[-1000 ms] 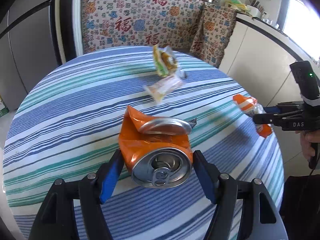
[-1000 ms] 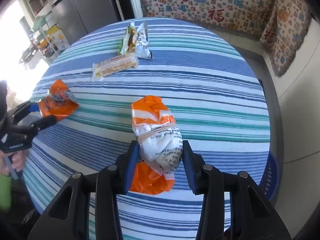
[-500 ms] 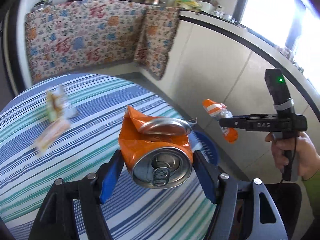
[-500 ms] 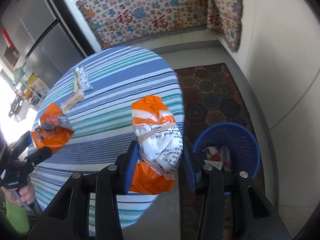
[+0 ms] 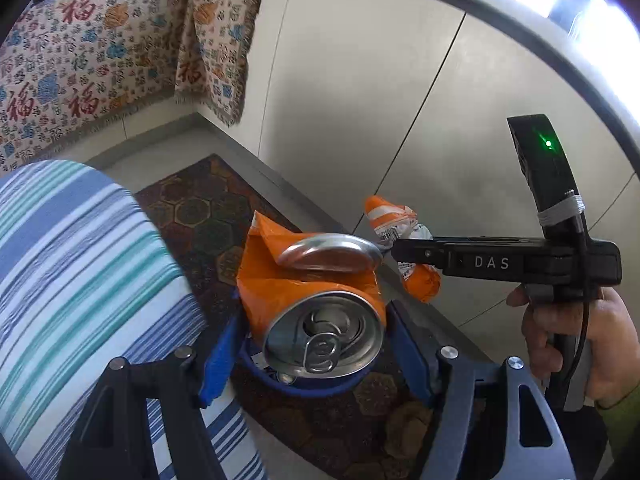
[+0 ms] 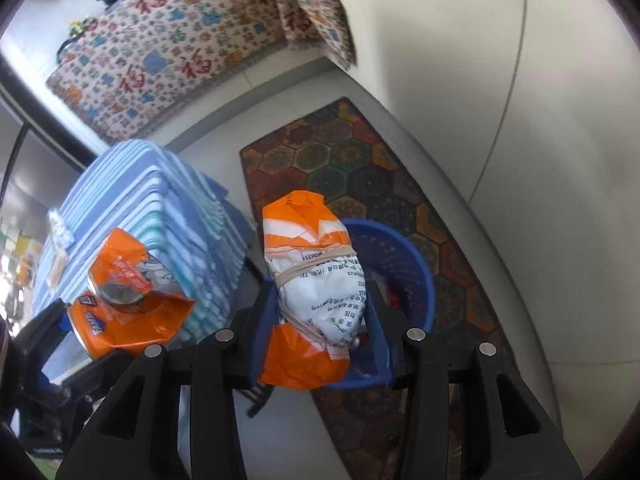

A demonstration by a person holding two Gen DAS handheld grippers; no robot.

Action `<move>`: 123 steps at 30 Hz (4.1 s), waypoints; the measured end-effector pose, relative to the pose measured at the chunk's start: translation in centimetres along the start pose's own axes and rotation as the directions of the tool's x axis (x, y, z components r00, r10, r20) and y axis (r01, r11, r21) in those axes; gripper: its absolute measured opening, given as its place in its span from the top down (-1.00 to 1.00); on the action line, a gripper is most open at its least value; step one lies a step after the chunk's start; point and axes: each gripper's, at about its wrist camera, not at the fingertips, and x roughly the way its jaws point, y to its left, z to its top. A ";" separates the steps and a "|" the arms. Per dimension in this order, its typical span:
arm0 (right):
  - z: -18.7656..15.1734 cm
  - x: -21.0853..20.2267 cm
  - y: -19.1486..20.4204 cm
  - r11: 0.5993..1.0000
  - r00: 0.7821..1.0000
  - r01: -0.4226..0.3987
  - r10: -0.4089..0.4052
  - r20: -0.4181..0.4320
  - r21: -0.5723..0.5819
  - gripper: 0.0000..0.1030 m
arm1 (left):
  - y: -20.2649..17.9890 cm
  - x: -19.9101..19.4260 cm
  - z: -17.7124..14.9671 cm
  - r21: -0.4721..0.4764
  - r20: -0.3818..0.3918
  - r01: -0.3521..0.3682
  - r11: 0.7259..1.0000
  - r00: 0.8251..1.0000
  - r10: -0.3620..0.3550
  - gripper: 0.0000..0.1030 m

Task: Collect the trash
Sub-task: 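Carry the can and wrapped snack to the blue wastebasket and open both tools, then return both tools from the wastebasket to the table, then grasp the cream snack bar with the left tool while the right tool grasps the green-white snack bag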

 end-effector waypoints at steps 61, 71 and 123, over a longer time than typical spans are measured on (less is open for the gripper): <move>-10.8 6.7 32.7 0.878 0.995 0.022 0.026 0.094 -0.479 -0.99 | 27.2 -19.2 -17.3 -0.124 0.029 -0.378 0.917 0.923 0.385 -0.50; -10.9 6.8 33.0 0.875 0.995 0.029 0.020 0.095 -0.483 -0.99 | 30.9 -15.8 -11.6 0.041 0.017 -0.286 0.957 0.958 0.286 -0.64; -7.3 10.6 38.8 0.818 0.998 -0.048 0.065 0.010 -0.574 -0.99 | 34.1 -23.6 -20.4 -0.334 -0.003 -0.507 0.794 0.843 0.537 -0.52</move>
